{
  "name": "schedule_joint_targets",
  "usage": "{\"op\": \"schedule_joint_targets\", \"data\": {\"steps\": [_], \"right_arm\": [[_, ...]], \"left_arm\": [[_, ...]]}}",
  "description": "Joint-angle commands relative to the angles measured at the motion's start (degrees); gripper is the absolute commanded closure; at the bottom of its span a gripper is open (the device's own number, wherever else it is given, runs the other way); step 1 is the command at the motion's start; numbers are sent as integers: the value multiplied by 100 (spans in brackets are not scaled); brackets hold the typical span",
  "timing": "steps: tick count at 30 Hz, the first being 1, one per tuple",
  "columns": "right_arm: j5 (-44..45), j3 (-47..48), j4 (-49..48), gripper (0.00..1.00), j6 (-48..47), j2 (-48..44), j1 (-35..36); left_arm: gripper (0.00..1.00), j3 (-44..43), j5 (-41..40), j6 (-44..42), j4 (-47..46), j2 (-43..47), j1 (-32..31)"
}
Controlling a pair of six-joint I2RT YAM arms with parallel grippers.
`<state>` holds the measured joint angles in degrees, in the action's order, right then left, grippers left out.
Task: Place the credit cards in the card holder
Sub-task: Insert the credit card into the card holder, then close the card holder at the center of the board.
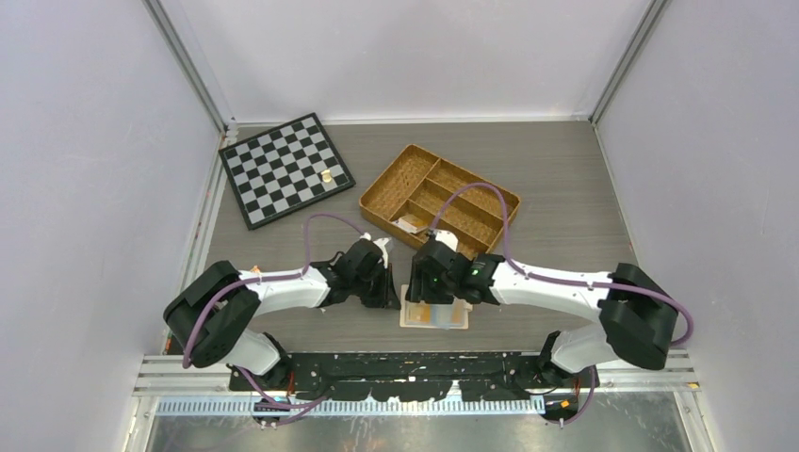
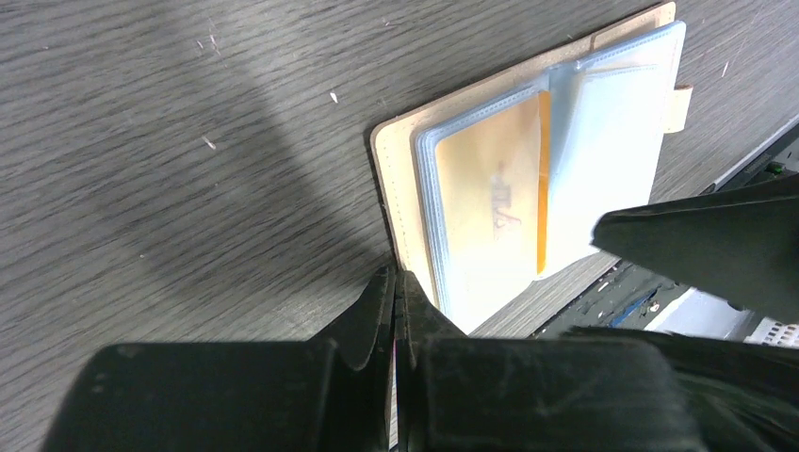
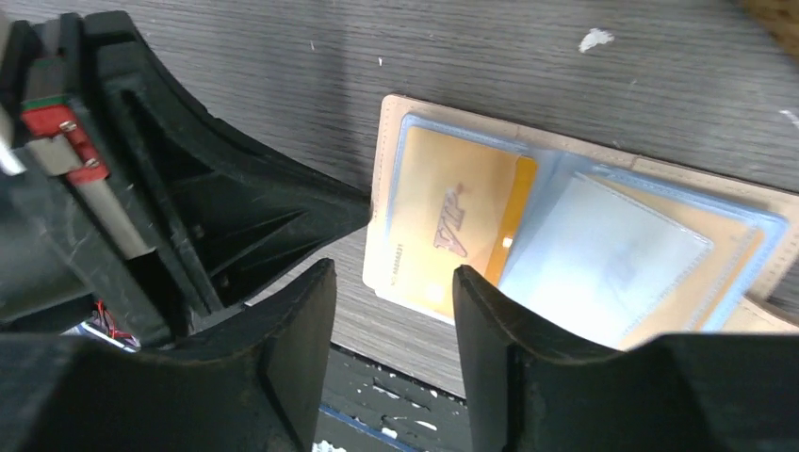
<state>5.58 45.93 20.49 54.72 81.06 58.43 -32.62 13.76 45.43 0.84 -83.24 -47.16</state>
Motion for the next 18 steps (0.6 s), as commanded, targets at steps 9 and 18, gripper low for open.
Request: {"op": "schedule_joint_targets", "data": {"steps": [9, 18], "right_arm": [[1232, -93, 2303, 23, -612, -1168, -540], [-11, -1298, 1449, 34, -438, -2122, -1711]], "left_arm": [[100, 98, -475, -109, 490, 479, -13], [100, 97, -512, -104, 609, 538, -13]]}}
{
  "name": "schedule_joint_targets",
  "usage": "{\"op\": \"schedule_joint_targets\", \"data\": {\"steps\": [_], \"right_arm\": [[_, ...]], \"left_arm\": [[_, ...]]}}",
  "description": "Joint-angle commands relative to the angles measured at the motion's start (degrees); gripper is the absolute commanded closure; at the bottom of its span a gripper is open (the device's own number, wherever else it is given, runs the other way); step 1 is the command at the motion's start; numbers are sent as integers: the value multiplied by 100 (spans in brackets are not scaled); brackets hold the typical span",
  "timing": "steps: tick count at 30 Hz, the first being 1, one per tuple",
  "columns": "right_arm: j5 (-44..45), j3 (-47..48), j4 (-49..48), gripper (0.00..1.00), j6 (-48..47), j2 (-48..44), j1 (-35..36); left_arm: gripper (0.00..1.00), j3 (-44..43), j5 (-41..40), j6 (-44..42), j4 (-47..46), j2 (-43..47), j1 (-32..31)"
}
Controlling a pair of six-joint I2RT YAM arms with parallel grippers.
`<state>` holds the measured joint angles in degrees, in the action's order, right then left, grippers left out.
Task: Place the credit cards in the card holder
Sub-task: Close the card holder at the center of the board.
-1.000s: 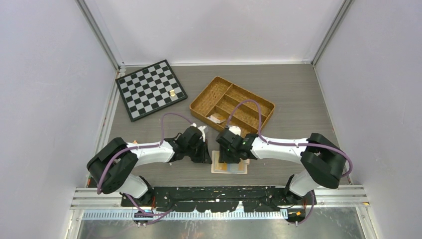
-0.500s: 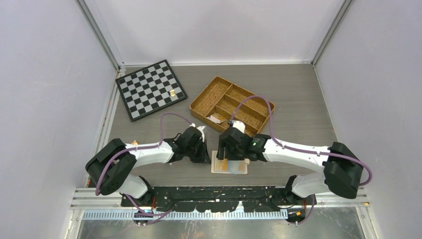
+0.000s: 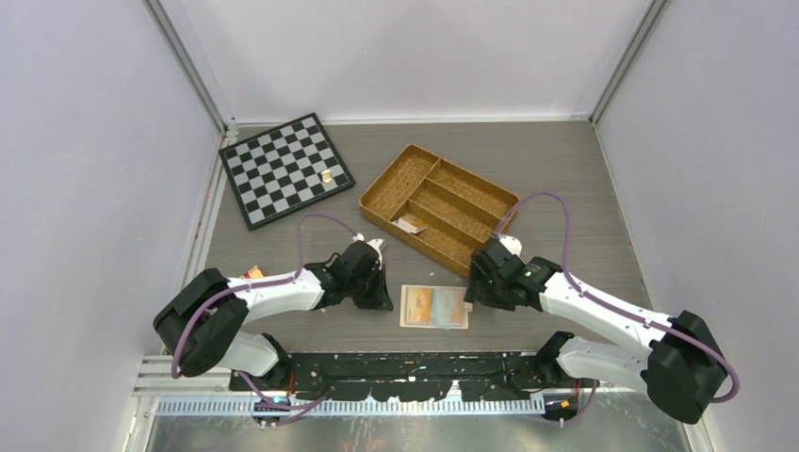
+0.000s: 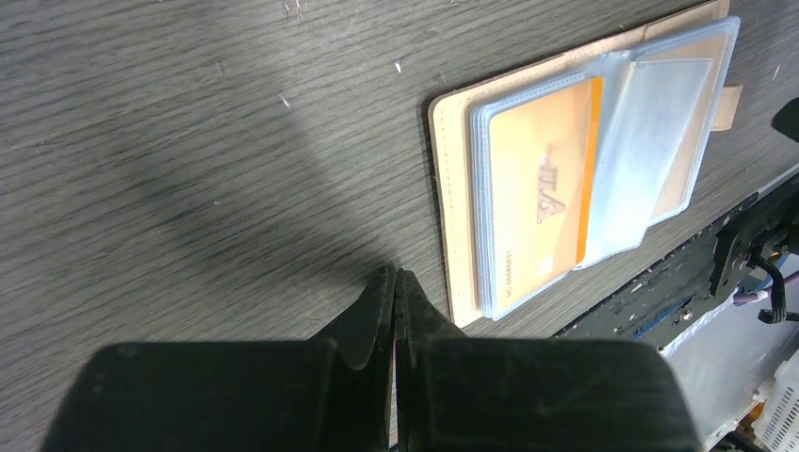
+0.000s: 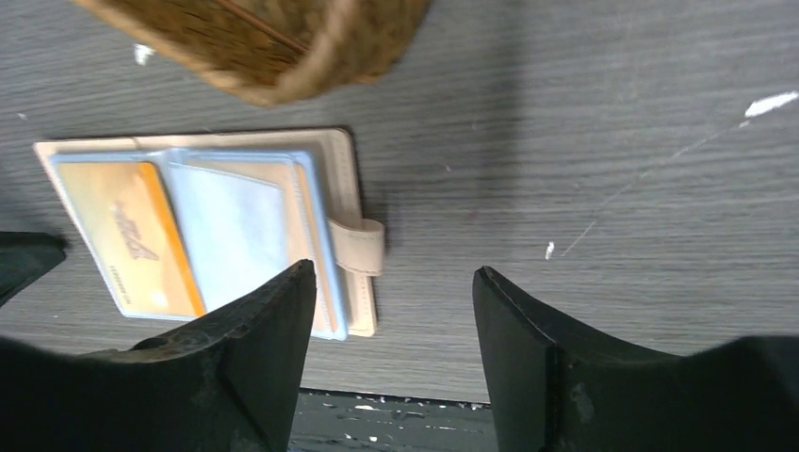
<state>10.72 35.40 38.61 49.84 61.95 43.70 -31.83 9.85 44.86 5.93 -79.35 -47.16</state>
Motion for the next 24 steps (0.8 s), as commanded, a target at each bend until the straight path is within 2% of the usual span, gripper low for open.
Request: {"op": "schedule_joint_targets", "data": {"steps": [1, 11, 18, 24], "right_arm": [[-569, -290, -379, 36, 45, -210, -284], [-959, -633, -1041, 47, 44, 77, -380], [-539, -675, -992, 64, 48, 229, -414], [-257, -675, -866, 70, 61, 220, -451]], "left_arm": [[100, 7, -115, -48, 110, 146, -13], [100, -19, -106, -30, 154, 165, -13], [100, -58, -134, -30, 222, 192, -13], [100, -50, -172, -43, 236, 223, -13]]}}
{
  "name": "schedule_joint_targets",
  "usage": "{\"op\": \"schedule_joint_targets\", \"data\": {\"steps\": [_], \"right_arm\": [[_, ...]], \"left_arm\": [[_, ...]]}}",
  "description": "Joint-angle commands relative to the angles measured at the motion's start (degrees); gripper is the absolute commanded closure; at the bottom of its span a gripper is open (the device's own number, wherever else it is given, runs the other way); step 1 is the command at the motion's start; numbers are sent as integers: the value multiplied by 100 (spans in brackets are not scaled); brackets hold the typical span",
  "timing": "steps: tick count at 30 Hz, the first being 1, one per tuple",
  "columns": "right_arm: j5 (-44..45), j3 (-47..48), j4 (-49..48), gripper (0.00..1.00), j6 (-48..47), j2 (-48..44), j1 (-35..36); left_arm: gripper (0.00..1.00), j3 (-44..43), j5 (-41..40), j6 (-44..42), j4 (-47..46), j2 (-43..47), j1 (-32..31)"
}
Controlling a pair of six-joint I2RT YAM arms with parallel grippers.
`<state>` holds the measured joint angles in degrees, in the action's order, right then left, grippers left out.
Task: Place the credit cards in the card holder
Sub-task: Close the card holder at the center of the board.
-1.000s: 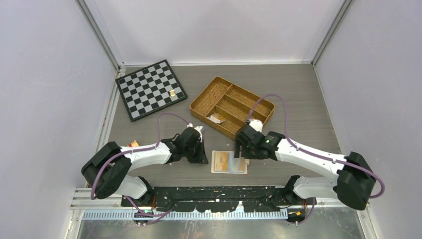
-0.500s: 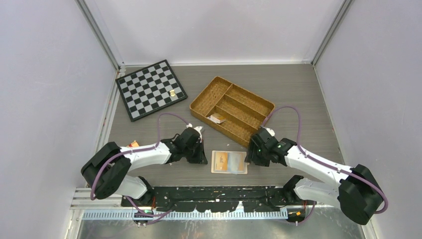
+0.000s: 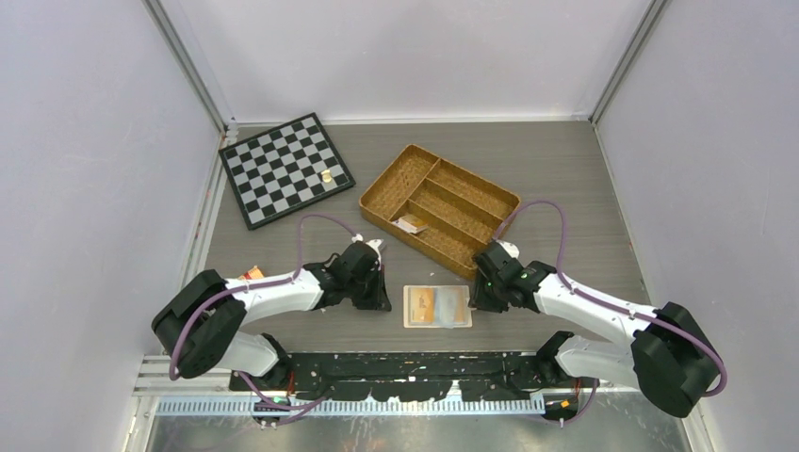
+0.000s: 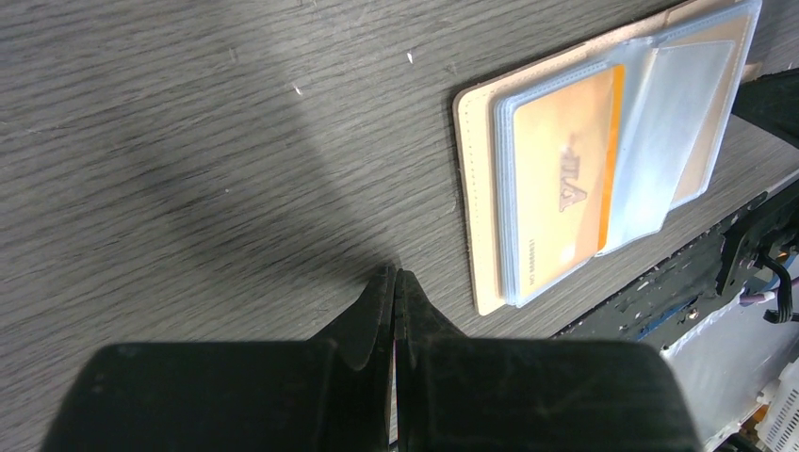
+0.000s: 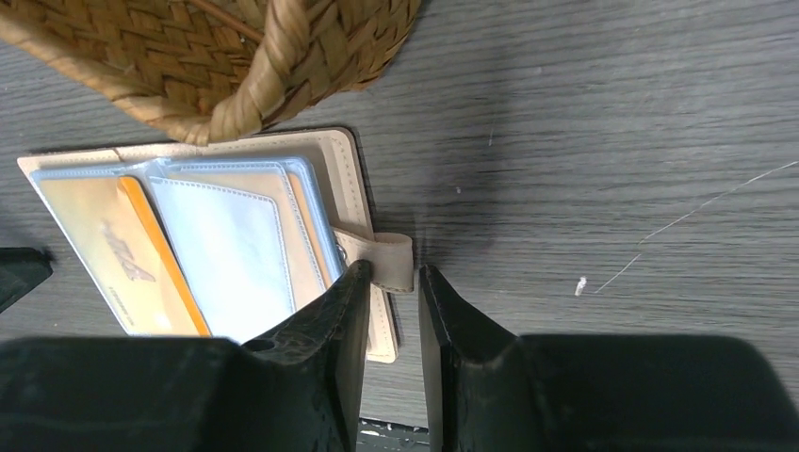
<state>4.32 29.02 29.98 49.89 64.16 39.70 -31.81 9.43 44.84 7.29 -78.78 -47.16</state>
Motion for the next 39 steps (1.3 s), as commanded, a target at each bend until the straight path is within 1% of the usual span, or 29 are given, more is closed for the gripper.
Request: {"op": "schedule_joint_targets", "data": {"steps": [1, 3, 6, 7, 9, 10, 12, 19, 24, 26, 29, 32, 35, 37, 39], "right_arm": [[379, -30, -1, 71, 56, 6, -52], [366, -23, 27, 72, 68, 8, -54], [457, -1, 149, 77, 60, -49, -51], [488, -1, 165, 82, 53, -90, -52], [500, 3, 167, 97, 49, -191, -58], [477, 28, 167, 99, 44, -253, -57], [421, 89, 177, 100, 22, -431, -59], [290, 743, 805, 100, -95, -1072, -73], [-122, 984, 707, 100, -57, -1414, -69], [-325, 988, 523, 100, -4, -1496, -69], [-772, 924, 198, 99, 79, -1386, -76], [-1259, 739, -382, 100, 213, -1173, -76], [-1665, 501, -1188, 100, 479, -1067, -72], [-1802, 368, -1635, 99, 660, -1005, -72], [-1816, 345, -1784, 100, 674, -859, -69]], "left_arm": [[100, -45, -126, -45, 98, 171, -13], [100, -37, -139, -45, 97, 186, -13], [100, -26, -143, -40, 104, 197, -13], [100, -23, -143, -45, 93, 204, -13], [100, -27, -139, -45, 90, 198, -13], [100, -27, -135, -45, 86, 196, -13], [100, -22, -128, -42, 73, 205, -13], [100, 5, -49, -34, -15, 172, -14], [100, 30, 27, -28, -130, 147, -13], [100, 58, 84, -19, -220, 93, -13], [100, 45, 212, -7, -358, -59, -13], [100, 75, 277, 37, -542, -160, -13], [100, 96, 269, 42, -632, -224, -12], [100, 102, 277, 42, -695, -319, -13], [100, 135, 329, 59, -891, -450, -13]]}}
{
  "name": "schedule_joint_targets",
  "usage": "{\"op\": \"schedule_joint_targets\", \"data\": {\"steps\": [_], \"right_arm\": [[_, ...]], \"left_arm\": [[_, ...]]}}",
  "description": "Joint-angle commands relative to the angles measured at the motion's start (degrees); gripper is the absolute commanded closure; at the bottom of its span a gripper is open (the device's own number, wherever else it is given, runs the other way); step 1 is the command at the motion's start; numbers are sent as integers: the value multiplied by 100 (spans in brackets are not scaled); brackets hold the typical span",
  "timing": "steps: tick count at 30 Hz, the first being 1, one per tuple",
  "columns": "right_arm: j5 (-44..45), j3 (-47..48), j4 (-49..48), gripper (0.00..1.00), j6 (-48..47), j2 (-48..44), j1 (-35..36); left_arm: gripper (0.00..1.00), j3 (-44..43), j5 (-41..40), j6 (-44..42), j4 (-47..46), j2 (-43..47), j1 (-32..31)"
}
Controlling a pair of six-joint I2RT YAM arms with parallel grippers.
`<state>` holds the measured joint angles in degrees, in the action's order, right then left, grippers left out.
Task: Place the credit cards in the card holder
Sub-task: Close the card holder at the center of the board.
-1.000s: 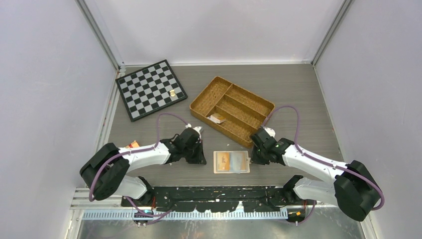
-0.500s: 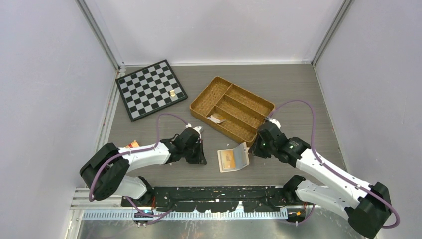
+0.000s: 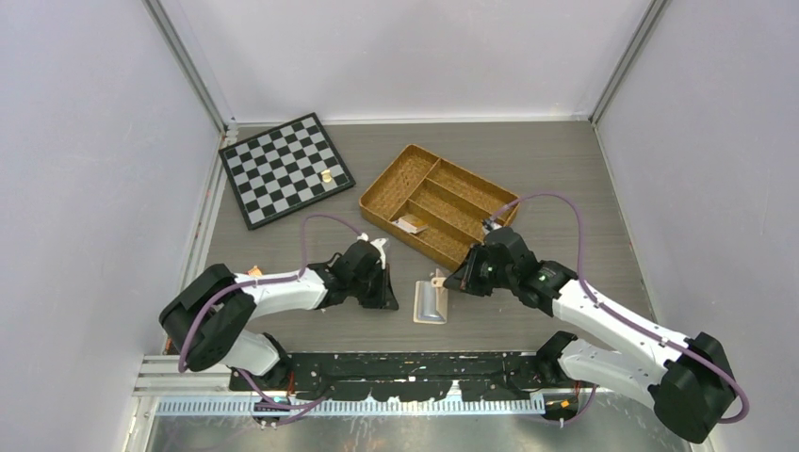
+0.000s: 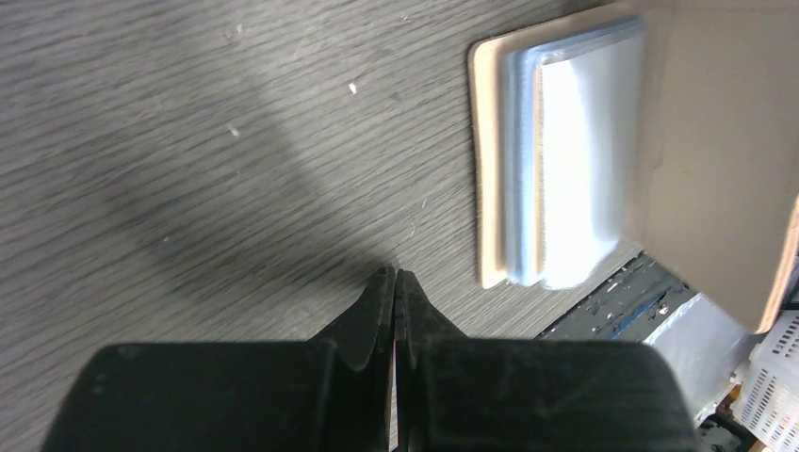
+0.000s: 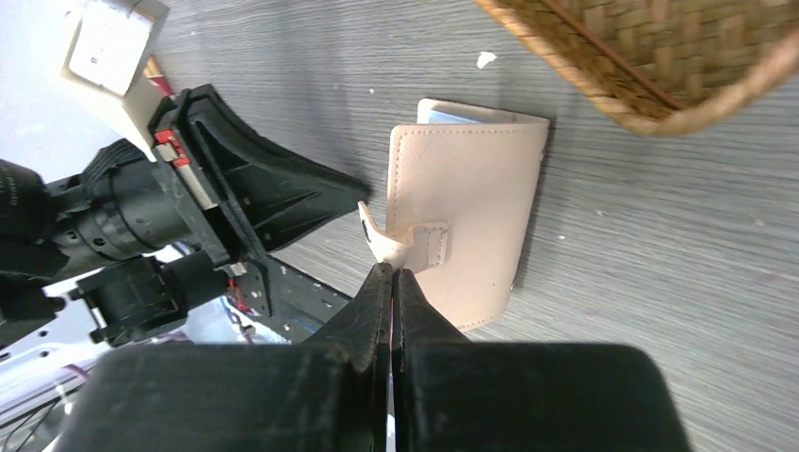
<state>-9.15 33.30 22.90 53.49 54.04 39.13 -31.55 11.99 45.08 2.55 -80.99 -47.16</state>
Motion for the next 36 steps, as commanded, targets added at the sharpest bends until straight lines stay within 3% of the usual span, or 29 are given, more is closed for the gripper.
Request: {"op": "schedule_joint_targets", "data": {"steps": [1, 11, 14, 18, 21, 25, 30, 36], "right_arm": [[-461, -67, -1083, 100, 258, 261, -12], [-238, 195, -1778, 100, 131, 1646, 343], [-47, 269, -2109, 99, 120, 2146, 495], [104, 655, -2189, 87, -138, 2829, 723], [111, 994, -2072, 69, -322, 3058, 886], [251, 1267, -1580, 51, -489, 2790, 947], [751, 1213, -782, 37, -567, 1871, 930], [675, 367, -598, 33, -265, 1073, 503]], "left_arm": [[100, 120, 102, 44, -500, -297, -13], [99, 396, -253, 111, -501, -24, -13], [92, 534, -508, 156, -217, 401, -13], [81, 632, -834, 108, 547, 1071, -13], [70, 572, -999, 8, 1098, 1582, -13], [61, 293, -1005, -88, 1532, 2047, -13], [56, -164, -804, -178, 1610, 2147, -13], [51, -627, -630, -294, 1460, 1765, -34]]}}
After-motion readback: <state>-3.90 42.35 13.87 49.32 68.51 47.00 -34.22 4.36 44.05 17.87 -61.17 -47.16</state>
